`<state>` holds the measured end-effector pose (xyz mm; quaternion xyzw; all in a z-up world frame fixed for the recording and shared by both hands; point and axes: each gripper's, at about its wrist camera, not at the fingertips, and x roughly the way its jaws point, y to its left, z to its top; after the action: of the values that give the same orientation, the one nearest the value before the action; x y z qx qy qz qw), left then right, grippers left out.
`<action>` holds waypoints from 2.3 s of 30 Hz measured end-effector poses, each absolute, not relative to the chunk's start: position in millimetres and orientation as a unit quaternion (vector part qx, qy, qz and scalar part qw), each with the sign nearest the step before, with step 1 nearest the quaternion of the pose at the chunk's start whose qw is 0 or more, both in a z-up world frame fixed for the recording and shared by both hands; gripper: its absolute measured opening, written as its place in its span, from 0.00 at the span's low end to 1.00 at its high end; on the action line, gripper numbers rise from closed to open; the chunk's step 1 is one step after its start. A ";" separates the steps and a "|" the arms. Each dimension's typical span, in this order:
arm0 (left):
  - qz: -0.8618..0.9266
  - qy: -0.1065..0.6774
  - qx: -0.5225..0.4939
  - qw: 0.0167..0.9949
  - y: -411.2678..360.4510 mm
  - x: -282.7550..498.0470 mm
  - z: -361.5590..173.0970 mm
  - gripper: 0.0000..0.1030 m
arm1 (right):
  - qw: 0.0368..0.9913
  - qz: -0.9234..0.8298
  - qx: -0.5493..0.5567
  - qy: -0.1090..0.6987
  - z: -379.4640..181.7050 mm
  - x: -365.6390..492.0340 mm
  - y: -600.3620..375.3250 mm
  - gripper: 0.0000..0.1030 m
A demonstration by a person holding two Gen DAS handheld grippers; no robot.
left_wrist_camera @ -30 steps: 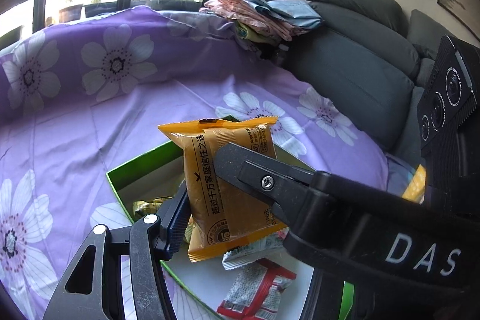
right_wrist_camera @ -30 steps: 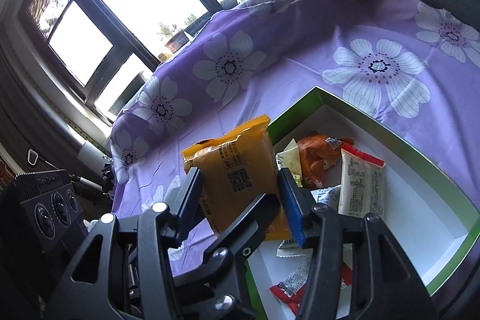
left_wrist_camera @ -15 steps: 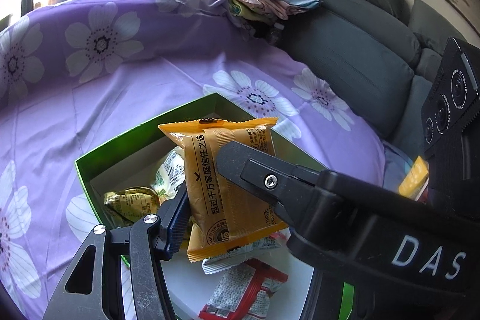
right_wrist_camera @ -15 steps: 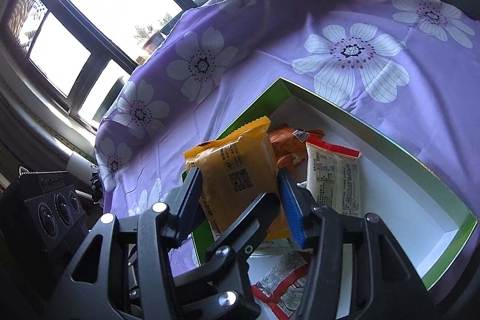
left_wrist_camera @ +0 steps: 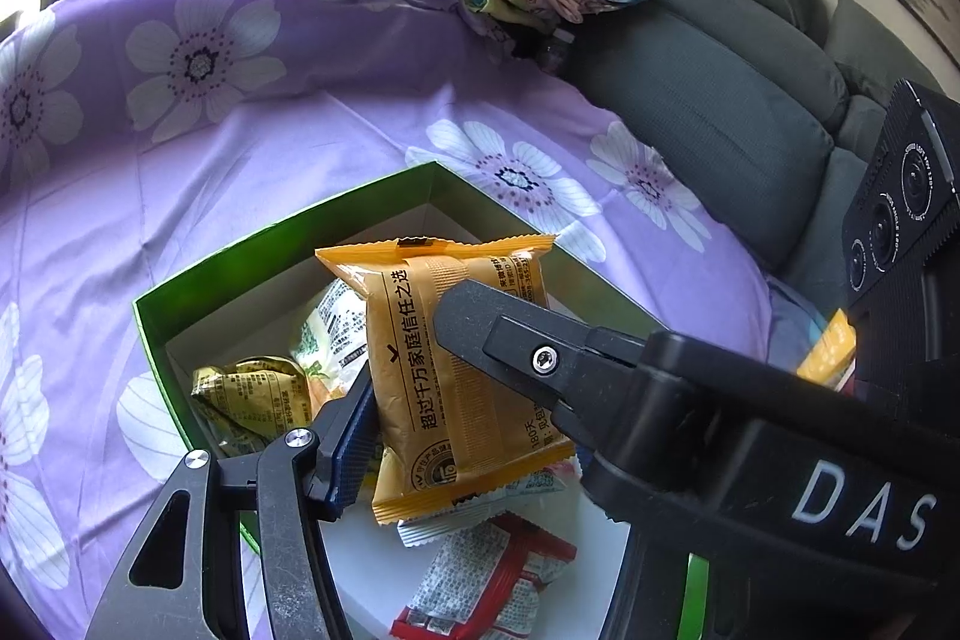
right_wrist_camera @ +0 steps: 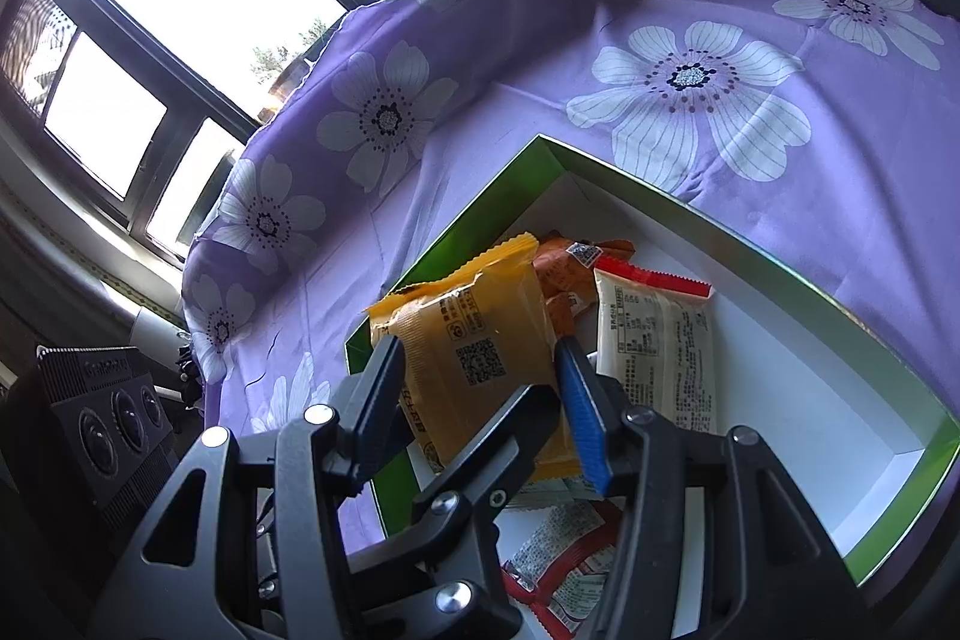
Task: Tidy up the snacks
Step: 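Carry the orange cake pack into the green box and release it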
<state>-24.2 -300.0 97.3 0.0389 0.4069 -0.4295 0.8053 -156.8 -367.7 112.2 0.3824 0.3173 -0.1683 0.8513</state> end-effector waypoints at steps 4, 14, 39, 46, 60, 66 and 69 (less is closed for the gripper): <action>-0.430 0.411 0.035 0.803 -300.2 -22.7 95.5 0.57 | 0.850 -0.169 0.383 0.320 111.5 -155.5 -367.7 0.52; -0.428 0.428 0.023 0.796 -296.5 -17.9 90.4 0.57 | 0.846 -0.180 0.378 0.331 108.4 -151.4 -366.8 0.52; -0.400 0.453 0.014 0.797 -293.3 -12.5 79.7 0.72 | 0.831 -0.182 0.397 0.344 101.3 -149.6 -369.6 0.53; -0.396 0.447 0.013 0.802 -292.3 -12.3 78.8 0.74 | 0.830 -0.190 0.393 0.348 100.8 -148.4 -369.6 0.53; -0.380 0.435 0.004 0.817 -276.4 -19.7 91.1 0.76 | 0.834 -0.200 0.381 0.344 106.6 -150.2 -363.7 0.59; -0.373 0.440 0.004 0.817 -259.2 -25.2 103.9 0.82 | 0.845 -0.211 0.361 0.334 116.8 -152.8 -357.0 0.71; -0.371 0.428 0.019 0.824 -248.6 -32.3 111.3 0.83 | 0.848 -0.215 0.355 0.331 120.3 -153.9 -353.6 0.74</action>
<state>-32.3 -248.6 111.3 0.0188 0.4280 -0.3710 0.8239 -153.9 -353.6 120.3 0.3551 0.3307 -0.2147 0.8476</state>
